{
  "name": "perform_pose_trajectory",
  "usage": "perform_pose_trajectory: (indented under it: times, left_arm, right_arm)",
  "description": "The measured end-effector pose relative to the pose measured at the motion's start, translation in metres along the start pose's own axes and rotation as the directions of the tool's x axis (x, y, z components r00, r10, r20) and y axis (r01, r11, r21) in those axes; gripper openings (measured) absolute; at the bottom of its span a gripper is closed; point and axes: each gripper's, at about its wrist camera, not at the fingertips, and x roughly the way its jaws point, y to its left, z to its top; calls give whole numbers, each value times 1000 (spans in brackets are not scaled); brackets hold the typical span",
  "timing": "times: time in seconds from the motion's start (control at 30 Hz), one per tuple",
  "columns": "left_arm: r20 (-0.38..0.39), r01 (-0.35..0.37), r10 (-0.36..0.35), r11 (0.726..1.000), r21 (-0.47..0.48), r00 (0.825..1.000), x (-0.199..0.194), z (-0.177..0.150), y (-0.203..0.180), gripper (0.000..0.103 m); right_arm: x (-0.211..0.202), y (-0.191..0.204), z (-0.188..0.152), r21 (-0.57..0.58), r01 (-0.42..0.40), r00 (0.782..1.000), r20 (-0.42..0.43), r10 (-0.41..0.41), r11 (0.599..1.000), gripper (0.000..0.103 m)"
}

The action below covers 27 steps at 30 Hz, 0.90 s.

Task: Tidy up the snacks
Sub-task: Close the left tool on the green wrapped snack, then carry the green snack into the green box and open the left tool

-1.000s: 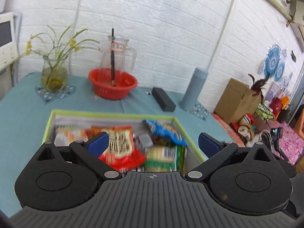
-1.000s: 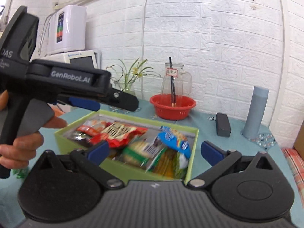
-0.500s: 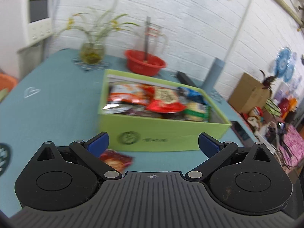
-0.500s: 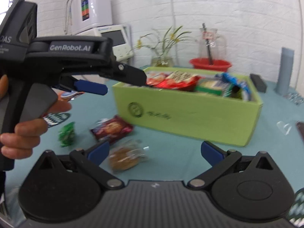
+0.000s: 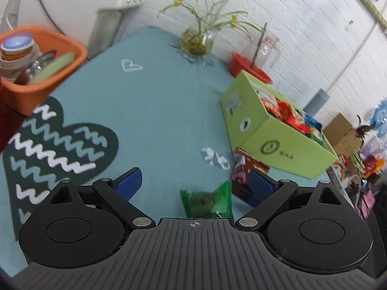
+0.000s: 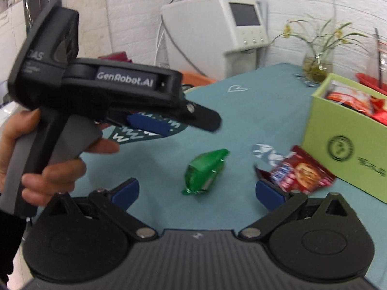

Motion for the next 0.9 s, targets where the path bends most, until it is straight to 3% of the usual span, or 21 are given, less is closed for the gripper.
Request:
perform_pose_trajectory:
  times: [0.13,0.23,0.3,0.33,0.37,0.4,0.5,0.73,0.9]
  left_arm:
    - [-35,31,-30,999,37,999,8,-7,-6,81]
    - [-70,-6,11,997,74,997,16,-15,-10,72]
    - [-50,-23,29,993,112,998,14,-20,-14,66]
    - [-47,-34,40,991,126,998,15,-22,-17,60]
    - [-50,-32,39,990,135,998,16,-23,-19,44]
    - [-63,-8,16,991,135,998,19,-23,-20,27]
    - [-84,33,-25,995,92,996,20,-20,-25,13]
    - [-26,96,-93,979,178,995,14,4,-88,15]
    - [-35,172,-169,952,252,985,47,53,-152,16]
  right_arm:
    - [15,6,9,-21,19,1000,3,-19,1000,101]
    - [22,6,7,-36,47,999,-22,-47,998,93]
    - [21,2,2,-7,39,999,-28,-39,999,72]
    - [19,1,0,-9,54,999,-11,-54,999,61]
    - [19,0,-1,-14,61,998,-5,-61,998,49]
    - [18,-2,0,-10,61,998,-4,-61,998,46]
    - [10,-11,-3,13,60,998,12,-61,998,44]
    - [-44,-34,5,4,143,981,130,-142,990,45]
    - [-78,-83,30,26,251,945,210,-250,968,50]
